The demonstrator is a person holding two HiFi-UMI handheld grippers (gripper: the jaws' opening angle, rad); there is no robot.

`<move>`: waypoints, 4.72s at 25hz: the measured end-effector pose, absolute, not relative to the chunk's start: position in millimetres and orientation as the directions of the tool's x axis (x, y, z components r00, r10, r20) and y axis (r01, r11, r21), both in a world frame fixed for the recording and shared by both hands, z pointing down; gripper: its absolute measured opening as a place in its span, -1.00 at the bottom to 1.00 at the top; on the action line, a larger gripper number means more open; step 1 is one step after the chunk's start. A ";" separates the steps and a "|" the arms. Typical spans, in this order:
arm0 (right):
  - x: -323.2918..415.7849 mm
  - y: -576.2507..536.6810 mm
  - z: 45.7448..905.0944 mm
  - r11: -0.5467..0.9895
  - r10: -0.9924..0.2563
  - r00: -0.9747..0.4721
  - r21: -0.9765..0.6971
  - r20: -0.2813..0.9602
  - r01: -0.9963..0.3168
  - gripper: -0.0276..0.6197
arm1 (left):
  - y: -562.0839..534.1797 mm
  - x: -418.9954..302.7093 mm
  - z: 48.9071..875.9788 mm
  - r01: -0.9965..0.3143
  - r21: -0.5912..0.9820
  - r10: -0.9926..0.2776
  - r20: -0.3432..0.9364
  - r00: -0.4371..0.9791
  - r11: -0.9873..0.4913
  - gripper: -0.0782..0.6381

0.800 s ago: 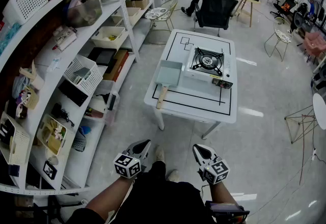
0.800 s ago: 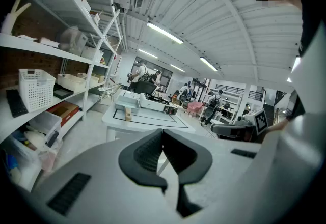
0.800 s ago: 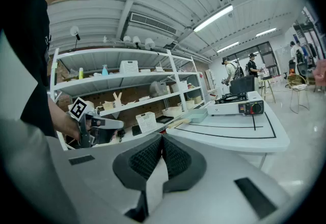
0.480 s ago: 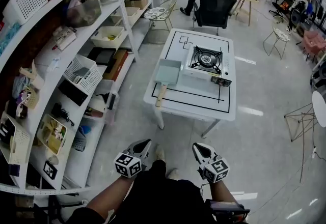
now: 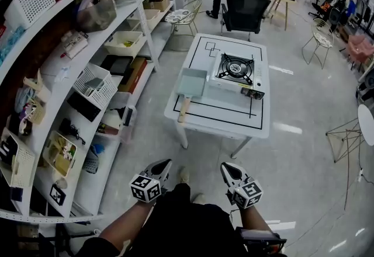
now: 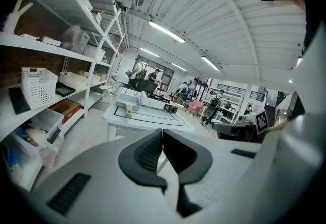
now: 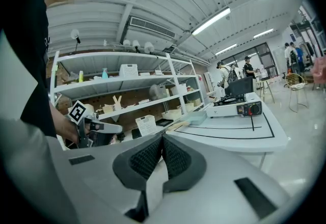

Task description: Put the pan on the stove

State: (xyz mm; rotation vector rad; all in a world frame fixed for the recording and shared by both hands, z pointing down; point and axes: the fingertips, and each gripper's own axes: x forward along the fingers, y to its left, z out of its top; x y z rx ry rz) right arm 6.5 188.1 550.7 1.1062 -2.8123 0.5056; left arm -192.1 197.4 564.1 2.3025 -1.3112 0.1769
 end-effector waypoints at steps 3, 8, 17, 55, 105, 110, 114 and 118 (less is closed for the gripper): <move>7.1 185.8 546.2 0.679 -0.651 -0.732 -0.279 0.200 -0.679 -0.83 | 196.7 -192.7 563.7 -0.842 0.345 -0.780 0.342 0.524 -0.414 -0.76; 12.7 176.4 543.9 0.667 -0.658 -0.723 -0.282 0.209 -0.689 -0.83 | 189.1 -190.1 564.9 -0.843 0.348 -0.777 0.350 0.523 -0.410 -0.76; 28.9 155.3 550.9 0.634 -0.680 -0.697 -0.294 0.226 -0.715 -0.83 | 152.7 -176.2 570.2 -0.827 0.369 -0.764 0.344 0.545 -0.424 -0.76; 31.0 -29.9 558.8 0.579 -0.697 -0.641 -0.276 0.321 -0.767 -0.83 | -55.7 -219.3 589.8 -0.830 0.437 -0.744 0.410 0.528 -0.348 -0.75; -2.3 -116.1 580.4 0.603 -0.624 -0.675 -0.307 0.394 -0.737 -0.83 | -128.9 -172.5 682.3 -0.539 0.827 -0.350 0.463 0.814 -0.160 -0.11; 4.3 -118.7 585.1 0.592 -0.624 -0.667 -0.312 0.407 -0.743 -0.83 | -133.8 -166.5 683.7 -0.490 0.865 -0.346 0.428 0.835 -0.110 -0.14; 8.2 -121.1 585.4 0.582 -0.629 -0.660 -0.314 0.410 -0.750 -0.83 | -135.5 -167.0 684.6 -0.483 0.871 -0.345 0.428 0.835 -0.090 -0.30; 11.5 -121.9 587.7 0.574 -0.631 -0.655 -0.317 0.416 -0.755 -0.83 | -134.0 -166.9 685.6 -0.461 0.885 -0.340 0.417 0.843 -0.059 -0.35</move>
